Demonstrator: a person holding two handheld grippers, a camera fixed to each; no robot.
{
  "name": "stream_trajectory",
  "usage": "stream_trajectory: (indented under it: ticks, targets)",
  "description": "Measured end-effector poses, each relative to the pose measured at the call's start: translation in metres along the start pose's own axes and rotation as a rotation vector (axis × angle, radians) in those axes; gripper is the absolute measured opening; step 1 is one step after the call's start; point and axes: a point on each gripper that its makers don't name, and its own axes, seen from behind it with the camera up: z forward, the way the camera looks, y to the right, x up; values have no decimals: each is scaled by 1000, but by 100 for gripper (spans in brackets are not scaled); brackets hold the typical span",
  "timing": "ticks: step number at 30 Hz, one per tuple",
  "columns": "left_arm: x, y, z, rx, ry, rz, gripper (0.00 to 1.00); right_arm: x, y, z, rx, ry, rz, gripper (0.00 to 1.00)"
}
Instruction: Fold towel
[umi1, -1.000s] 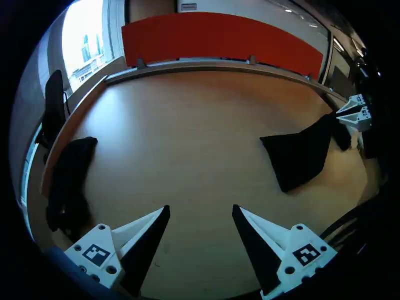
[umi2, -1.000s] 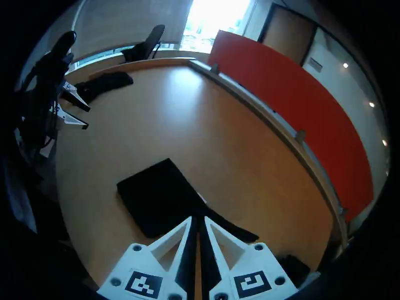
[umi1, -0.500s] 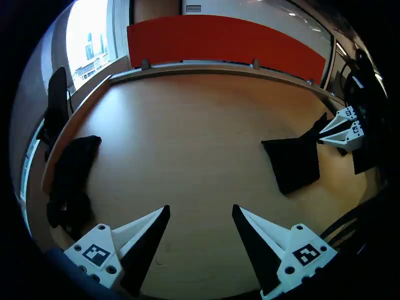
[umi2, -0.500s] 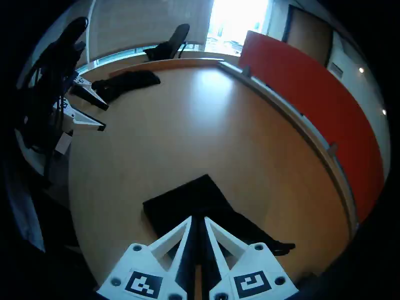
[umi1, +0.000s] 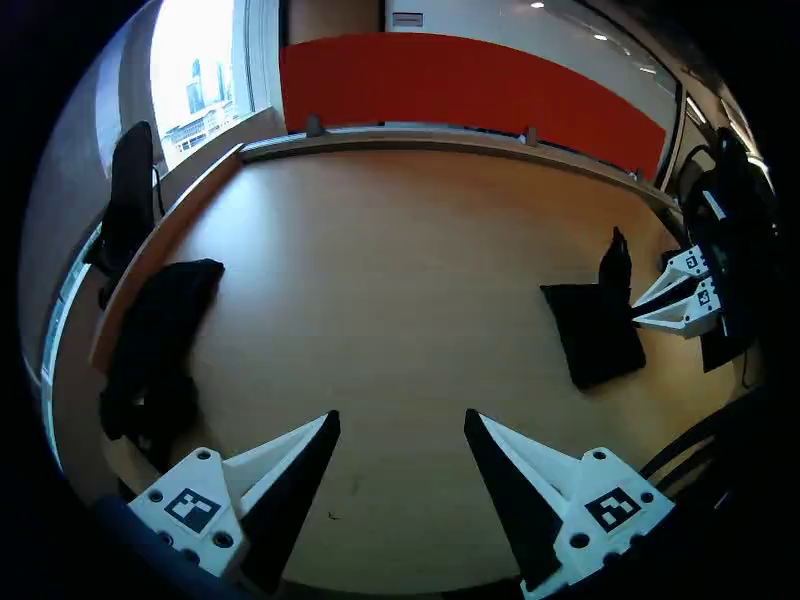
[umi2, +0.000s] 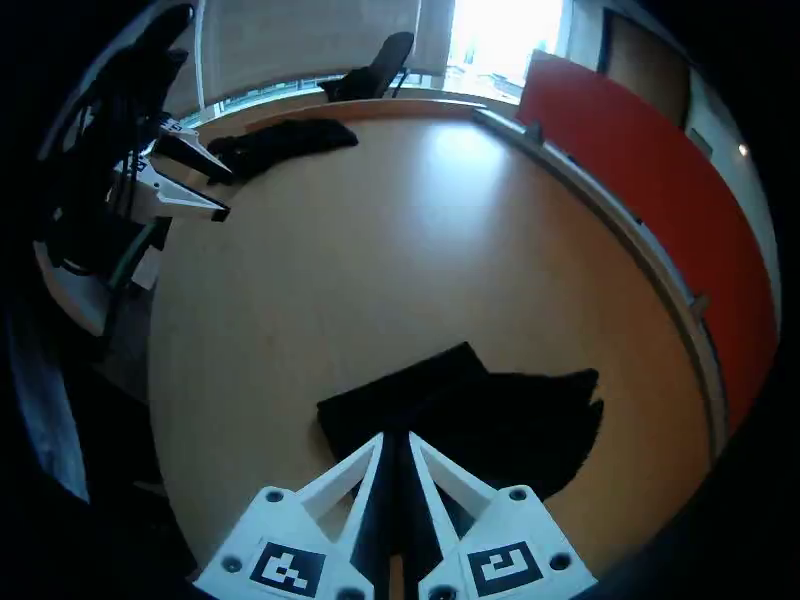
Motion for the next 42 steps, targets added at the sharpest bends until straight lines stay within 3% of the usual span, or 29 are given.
stream_trajectory:
  ticks: [6,23,28,34,40,42]
  targets:
    - [-3,-1,-3,2,-2,-1,92,-9,-4,9,10,-18,19,4]
    - [-4,-2,-4,4,-3,1,92,-4,-9,11,17,-10,30,4]
    - [-5,-3,-5,6,-2,-2,92,-4,-10,11,22,-4,38,9]
    - [-6,-5,-6,10,-2,-7,92,-5,-10,10,24,-1,45,25]
    - [-5,-4,-6,10,0,-4,92,-10,-8,8,9,-2,61,70]
    - [-4,-3,-7,10,1,-5,92,-13,-7,7,1,-4,70,76]
